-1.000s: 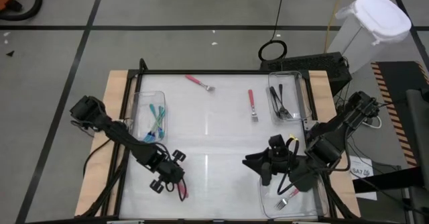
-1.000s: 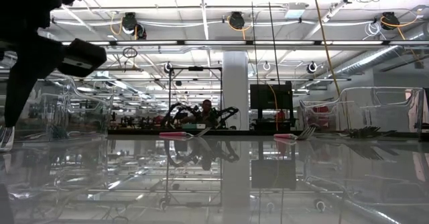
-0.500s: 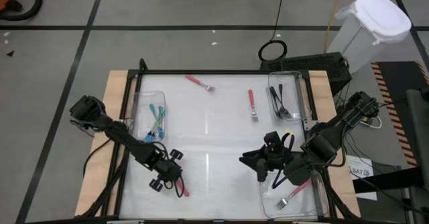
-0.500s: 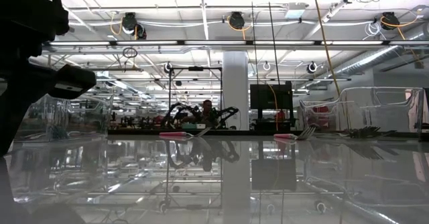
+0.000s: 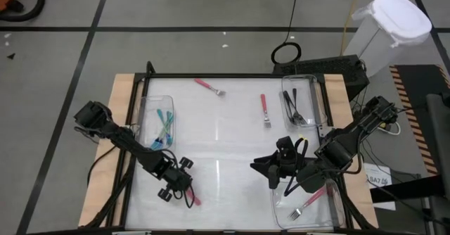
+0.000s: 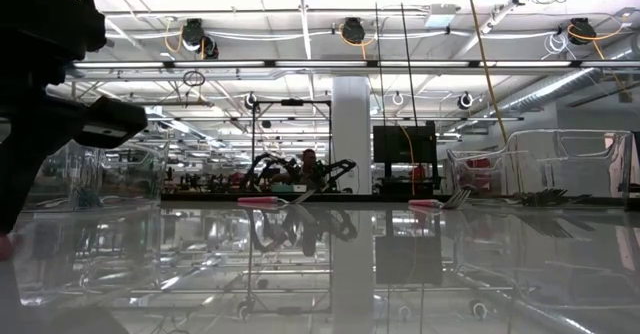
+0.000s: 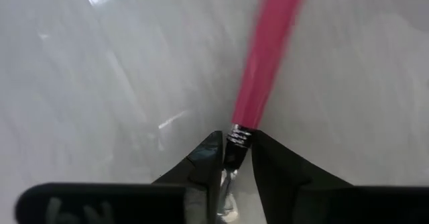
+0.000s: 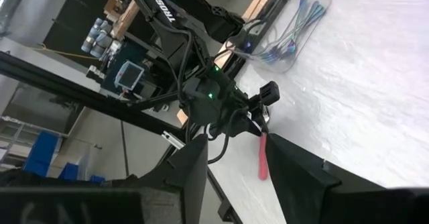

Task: Sort silverware by color (type)
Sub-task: Put the pink fork into the bottom right transparent bin

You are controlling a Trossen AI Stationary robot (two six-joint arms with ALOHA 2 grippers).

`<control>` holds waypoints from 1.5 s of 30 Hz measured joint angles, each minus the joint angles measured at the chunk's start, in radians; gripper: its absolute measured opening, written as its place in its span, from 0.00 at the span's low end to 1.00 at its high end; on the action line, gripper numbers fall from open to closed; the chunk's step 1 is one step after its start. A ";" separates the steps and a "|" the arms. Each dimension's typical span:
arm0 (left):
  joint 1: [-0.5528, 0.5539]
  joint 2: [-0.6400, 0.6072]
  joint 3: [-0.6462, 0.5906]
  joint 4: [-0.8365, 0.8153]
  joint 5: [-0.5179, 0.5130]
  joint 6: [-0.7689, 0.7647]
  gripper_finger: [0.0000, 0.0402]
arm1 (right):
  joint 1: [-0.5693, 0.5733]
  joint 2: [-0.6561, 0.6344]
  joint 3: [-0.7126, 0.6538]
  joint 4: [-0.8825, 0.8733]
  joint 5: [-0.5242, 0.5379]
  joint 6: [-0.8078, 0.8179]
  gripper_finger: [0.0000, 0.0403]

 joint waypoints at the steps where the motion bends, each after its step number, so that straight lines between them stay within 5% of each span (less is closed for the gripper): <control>1: 0.000 0.001 0.004 -0.001 -0.002 0.000 0.18 | 0.000 0.000 0.000 0.000 0.000 0.000 0.37; 6: 0.000 0.006 0.027 -0.006 -0.005 -0.015 0.06 | 0.000 0.000 0.000 0.000 0.000 0.000 0.37; 15: 0.003 0.013 0.130 -0.074 -0.016 -0.082 0.05 | -0.011 0.000 0.000 0.003 0.001 0.004 0.37; 23: 0.004 0.011 0.332 -0.248 -0.144 -0.129 0.05 | -0.051 0.000 0.000 0.055 0.002 -0.043 0.37; 32: 0.022 0.009 0.568 -0.390 -0.309 -0.210 0.05 | -0.124 0.005 0.000 0.053 -0.001 0.120 0.37; 45: 0.097 0.007 0.850 -0.547 -0.337 -0.259 0.05 | -0.135 0.005 0.000 0.053 -0.184 0.282 0.37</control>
